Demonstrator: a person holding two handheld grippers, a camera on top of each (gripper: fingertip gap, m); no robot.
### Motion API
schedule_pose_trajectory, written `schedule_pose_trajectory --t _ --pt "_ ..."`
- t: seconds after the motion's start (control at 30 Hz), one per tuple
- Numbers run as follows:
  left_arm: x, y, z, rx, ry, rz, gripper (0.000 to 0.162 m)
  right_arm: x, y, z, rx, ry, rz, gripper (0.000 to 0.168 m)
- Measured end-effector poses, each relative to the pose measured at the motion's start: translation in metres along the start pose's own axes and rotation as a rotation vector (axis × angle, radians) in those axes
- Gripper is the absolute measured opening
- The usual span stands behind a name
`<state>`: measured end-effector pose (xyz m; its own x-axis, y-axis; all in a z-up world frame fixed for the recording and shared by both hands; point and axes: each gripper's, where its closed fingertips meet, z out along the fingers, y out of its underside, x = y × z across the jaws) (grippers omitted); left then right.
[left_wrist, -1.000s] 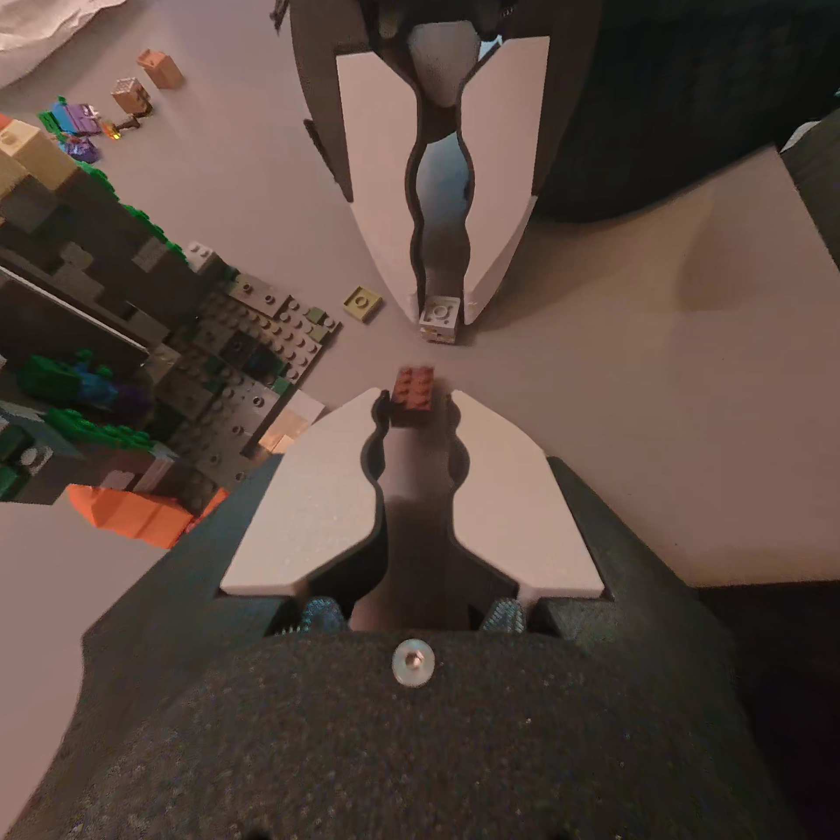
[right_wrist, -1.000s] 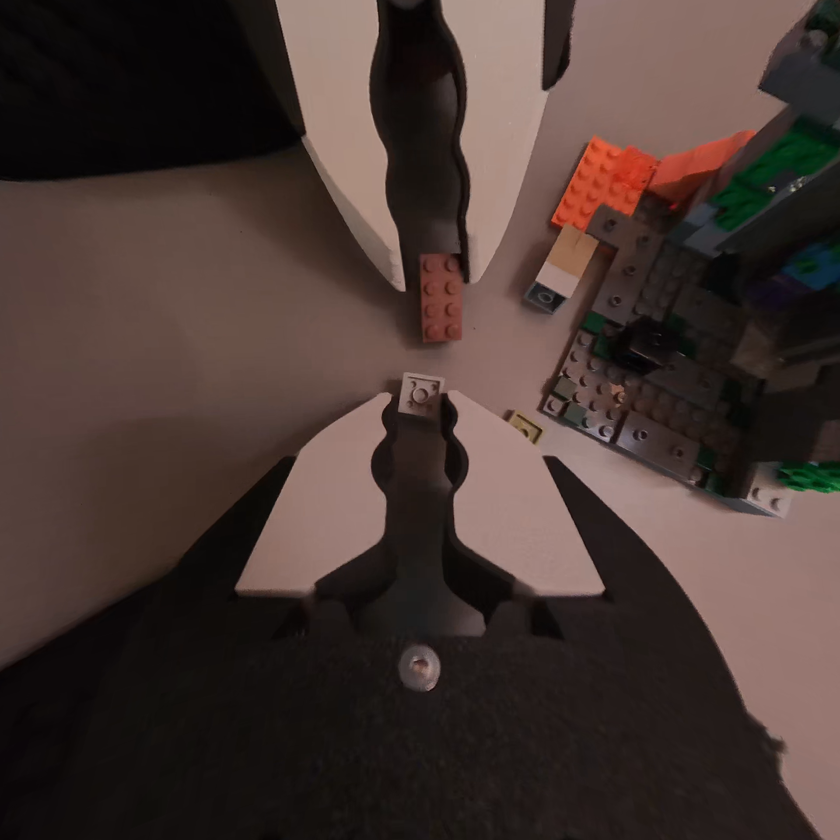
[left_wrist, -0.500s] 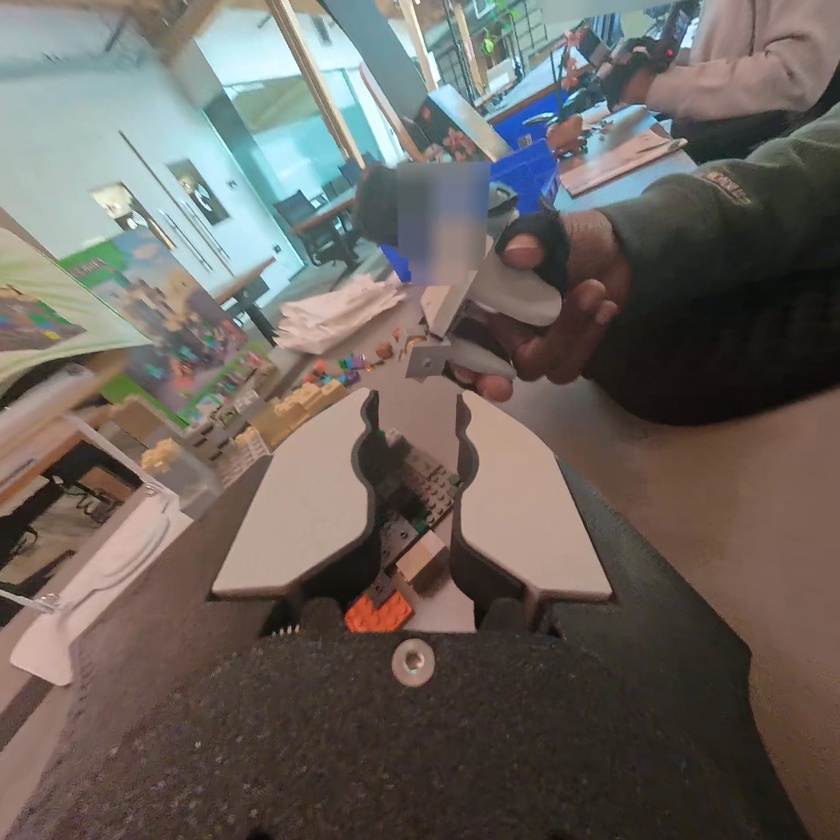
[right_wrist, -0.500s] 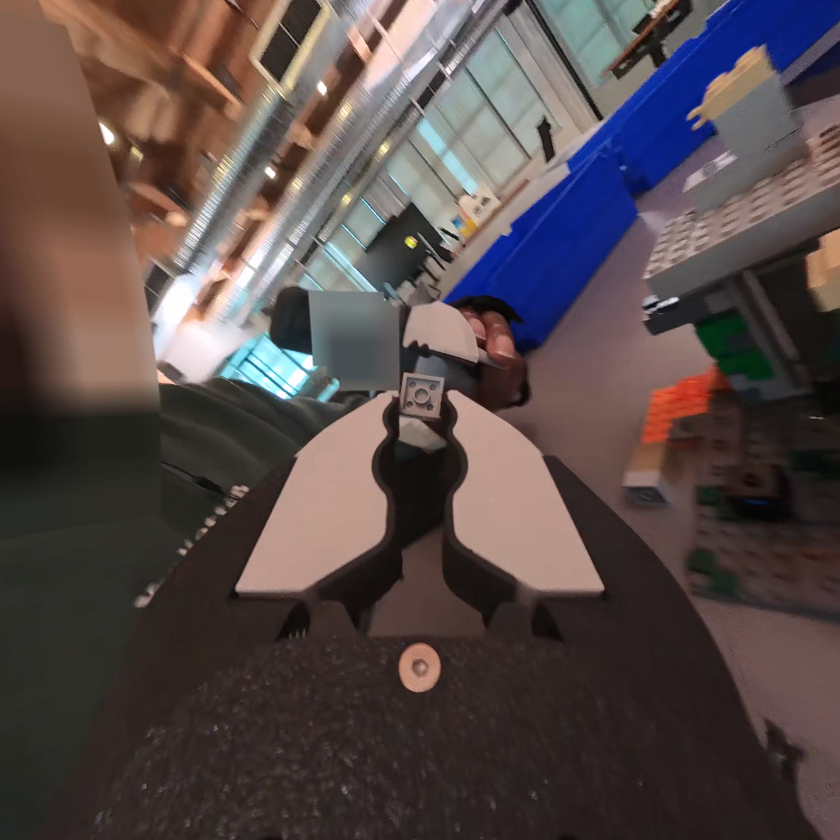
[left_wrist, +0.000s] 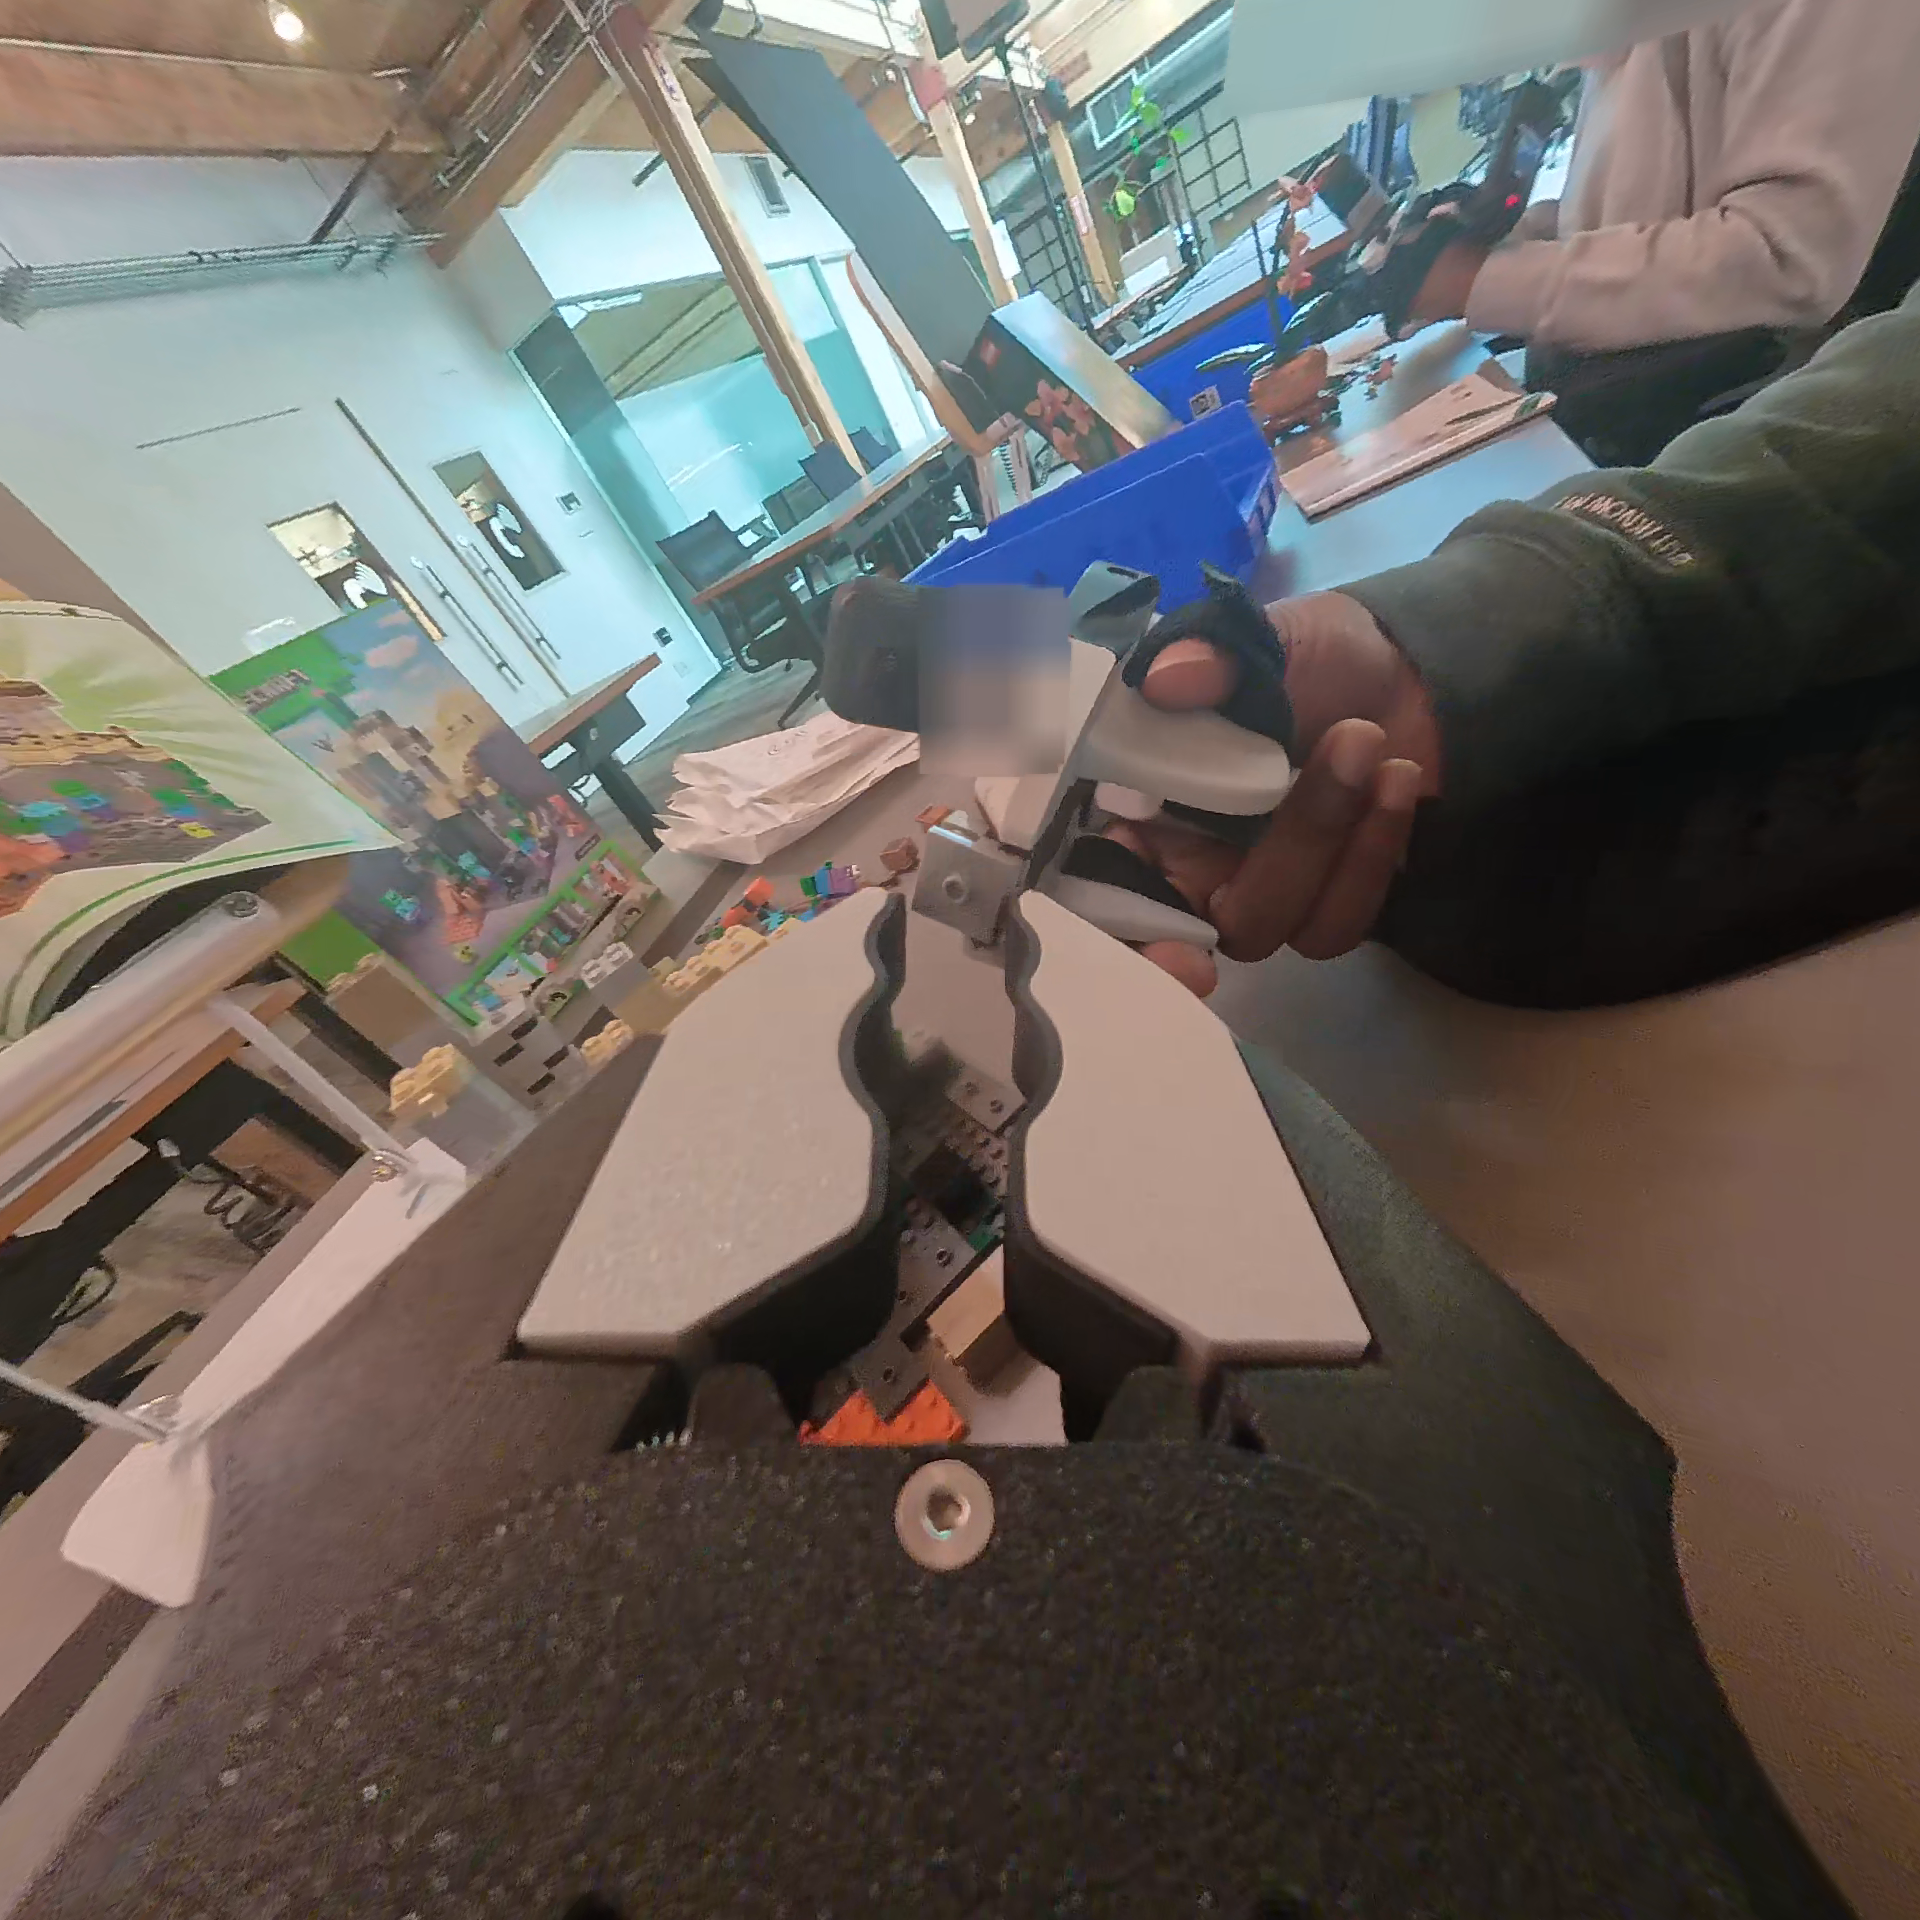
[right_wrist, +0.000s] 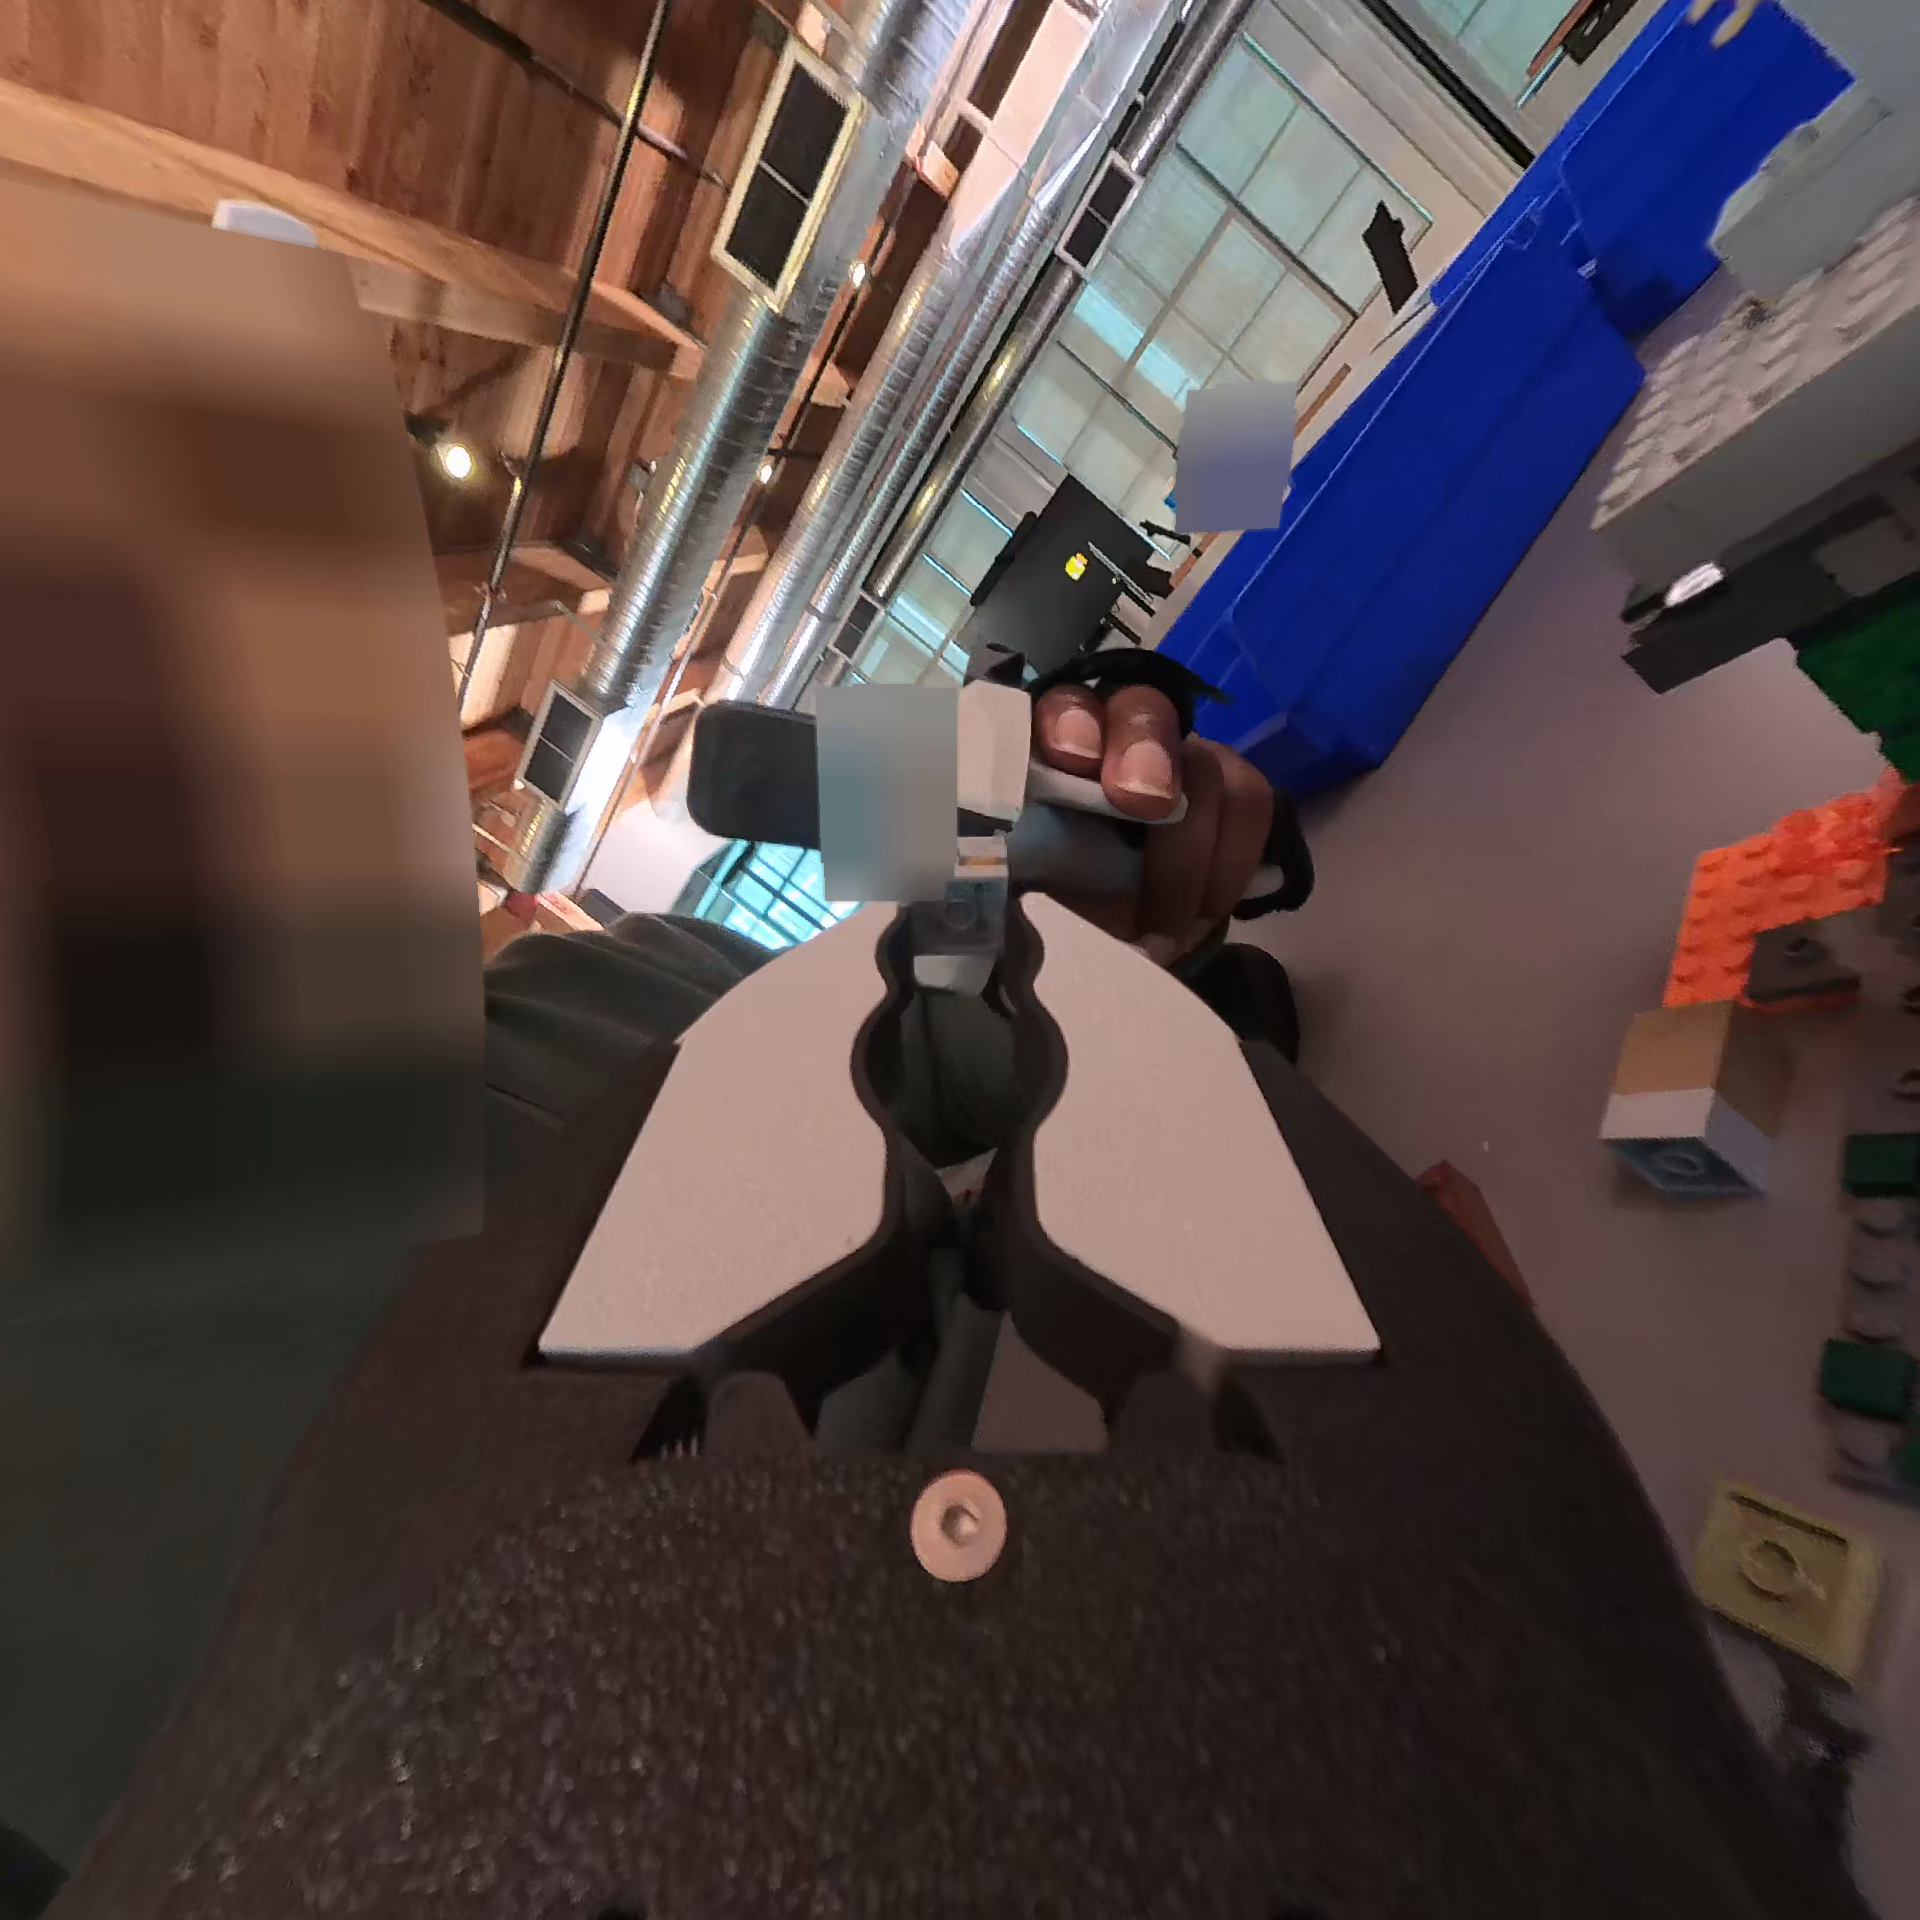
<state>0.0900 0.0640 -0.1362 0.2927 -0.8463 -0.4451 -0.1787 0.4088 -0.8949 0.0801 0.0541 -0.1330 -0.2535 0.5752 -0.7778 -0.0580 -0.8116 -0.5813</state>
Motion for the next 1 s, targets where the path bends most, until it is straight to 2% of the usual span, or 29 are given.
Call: schedule_pose_trajectory --t 0.13,0.27,0.37,0.53,0.7,0.8,1.0 --pt "0.003 -0.002 -0.001 0.024 0.062 -0.100 0.016 -0.002 0.005 -0.002 -0.044 0.016 -0.066 0.016" --pt "0.001 0.000 -0.001 0.035 0.110 -0.250 0.015 -0.002 0.003 -0.002 -0.045 0.078 -0.213 0.016" --pt "-0.003 -0.002 -0.003 0.077 0.174 -0.432 0.014 -0.006 -0.002 -0.003 -0.026 0.120 -0.373 0.016" --pt "-0.001 -0.010 -0.005 0.135 0.309 -0.681 0.027 0.002 0.001 -0.003 -0.096 0.299 -0.692 0.016" --pt "0.011 -0.008 -0.003 0.109 0.364 -0.683 0.026 0.007 0.008 0.002 -0.167 0.400 -0.902 0.016" --pt "0.011 -0.004 -0.003 0.085 0.353 -0.642 0.017 0.012 0.009 0.001 -0.189 0.444 -0.933 0.016" --pt "0.014 0.004 -0.003 0.021 0.336 -0.549 0.016 0.020 0.012 -0.003 -0.243 0.491 -0.951 0.017"
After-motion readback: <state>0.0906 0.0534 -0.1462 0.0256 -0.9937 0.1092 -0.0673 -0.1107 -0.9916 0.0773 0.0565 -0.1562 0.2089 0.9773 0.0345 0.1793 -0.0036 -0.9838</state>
